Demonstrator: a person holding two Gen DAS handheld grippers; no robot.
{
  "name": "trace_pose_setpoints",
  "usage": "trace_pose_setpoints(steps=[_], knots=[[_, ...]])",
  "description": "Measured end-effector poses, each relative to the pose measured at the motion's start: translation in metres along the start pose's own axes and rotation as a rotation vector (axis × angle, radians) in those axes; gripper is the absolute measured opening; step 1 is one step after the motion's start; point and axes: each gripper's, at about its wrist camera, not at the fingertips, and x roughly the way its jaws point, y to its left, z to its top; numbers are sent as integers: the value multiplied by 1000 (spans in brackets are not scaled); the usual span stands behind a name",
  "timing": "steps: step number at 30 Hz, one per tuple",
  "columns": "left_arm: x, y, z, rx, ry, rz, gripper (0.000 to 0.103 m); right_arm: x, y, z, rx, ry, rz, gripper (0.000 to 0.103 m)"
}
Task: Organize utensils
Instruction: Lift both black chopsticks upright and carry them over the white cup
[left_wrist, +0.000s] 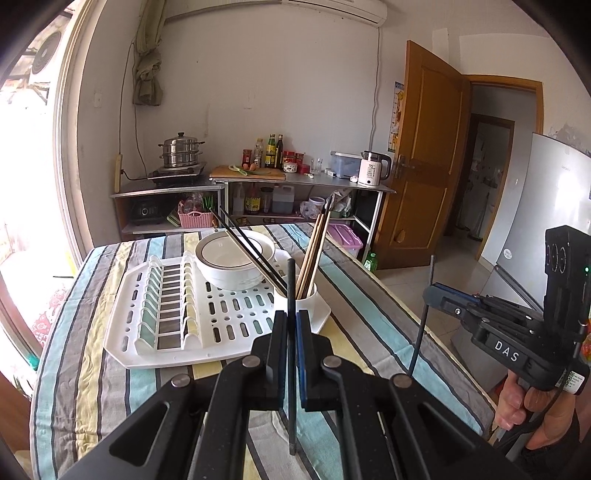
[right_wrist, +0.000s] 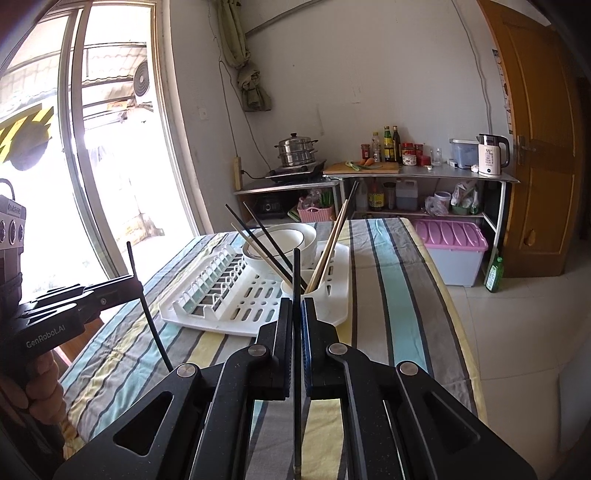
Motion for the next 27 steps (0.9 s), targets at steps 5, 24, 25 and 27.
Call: trace_pose_setpoints(steps=[5,24,25,27], knots=[[-1,0,4,0,-5,1,4,-5,1,2,-2,-14,-2,4],[25,1,35,-2,20,-18,4,6,0,25,-27,-38,-9,4],[27,1,38,0,22,-20,4,8,-1,28,-28,-39,-8,4],[31,-1,44,4,23,-20,4,10,-1,33,-28,-42,-8,4]])
